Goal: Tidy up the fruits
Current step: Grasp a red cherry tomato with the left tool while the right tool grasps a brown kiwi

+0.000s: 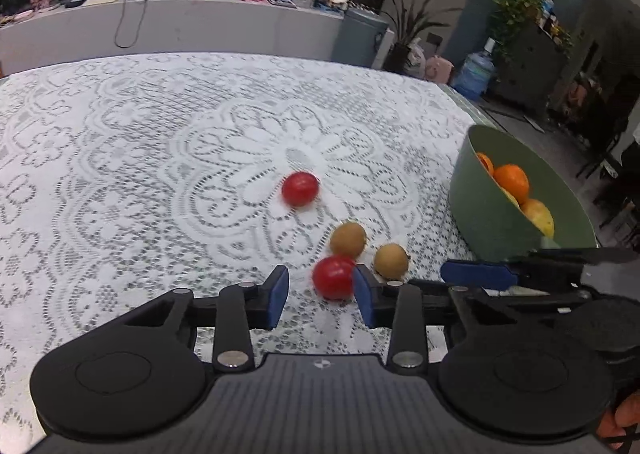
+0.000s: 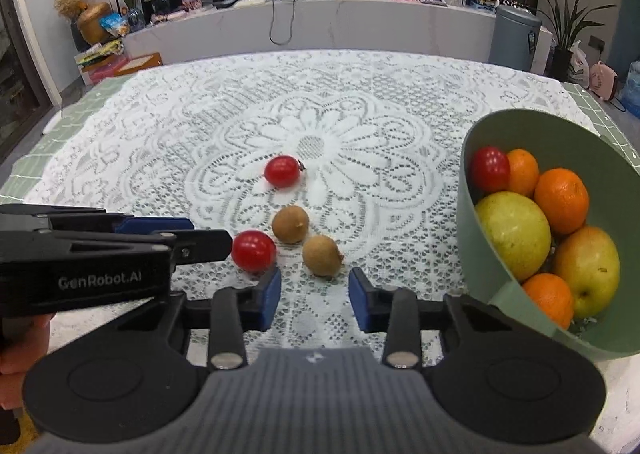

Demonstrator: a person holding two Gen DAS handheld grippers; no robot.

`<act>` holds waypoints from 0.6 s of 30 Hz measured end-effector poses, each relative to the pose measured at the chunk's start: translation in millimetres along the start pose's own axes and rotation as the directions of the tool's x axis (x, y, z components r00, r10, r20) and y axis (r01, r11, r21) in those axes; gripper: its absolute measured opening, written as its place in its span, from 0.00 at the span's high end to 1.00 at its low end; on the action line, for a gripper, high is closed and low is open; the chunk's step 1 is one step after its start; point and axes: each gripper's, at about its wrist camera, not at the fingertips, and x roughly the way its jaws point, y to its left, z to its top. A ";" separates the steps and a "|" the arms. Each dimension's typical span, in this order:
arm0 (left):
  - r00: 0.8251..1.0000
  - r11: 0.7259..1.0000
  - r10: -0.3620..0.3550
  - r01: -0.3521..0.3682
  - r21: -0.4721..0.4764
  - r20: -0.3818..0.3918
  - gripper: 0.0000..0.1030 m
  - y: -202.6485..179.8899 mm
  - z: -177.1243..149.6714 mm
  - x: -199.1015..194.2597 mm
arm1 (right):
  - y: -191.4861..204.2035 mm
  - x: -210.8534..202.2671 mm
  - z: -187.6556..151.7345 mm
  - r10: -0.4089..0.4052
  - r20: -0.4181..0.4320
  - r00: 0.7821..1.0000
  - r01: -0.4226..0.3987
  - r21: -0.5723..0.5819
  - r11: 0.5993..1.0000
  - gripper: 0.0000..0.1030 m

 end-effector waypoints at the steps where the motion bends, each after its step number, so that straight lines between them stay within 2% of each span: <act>1: 1.000 1.000 -0.002 0.002 0.003 -0.004 0.59 -0.6 -0.3 1.8 | -0.5 2.0 0.5 -0.004 -0.008 1.000 0.004 0.002 1.000 0.71; 10: 0.998 0.997 -0.058 0.057 -0.042 -0.029 0.59 4.6 3.5 14.6 | -12.6 11.7 2.7 0.021 -0.045 0.999 -0.018 0.066 0.998 0.73; 14: 0.997 0.998 -0.061 0.060 -0.034 -0.040 0.60 2.7 4.6 22.6 | -21.0 14.5 3.3 0.040 -0.049 0.998 -0.034 0.117 0.993 0.76; 18: 0.997 0.999 -0.048 0.047 -0.009 -0.057 0.62 0.0 4.3 30.9 | -21.1 15.5 3.0 0.049 -0.047 0.998 -0.043 0.119 0.992 0.77</act>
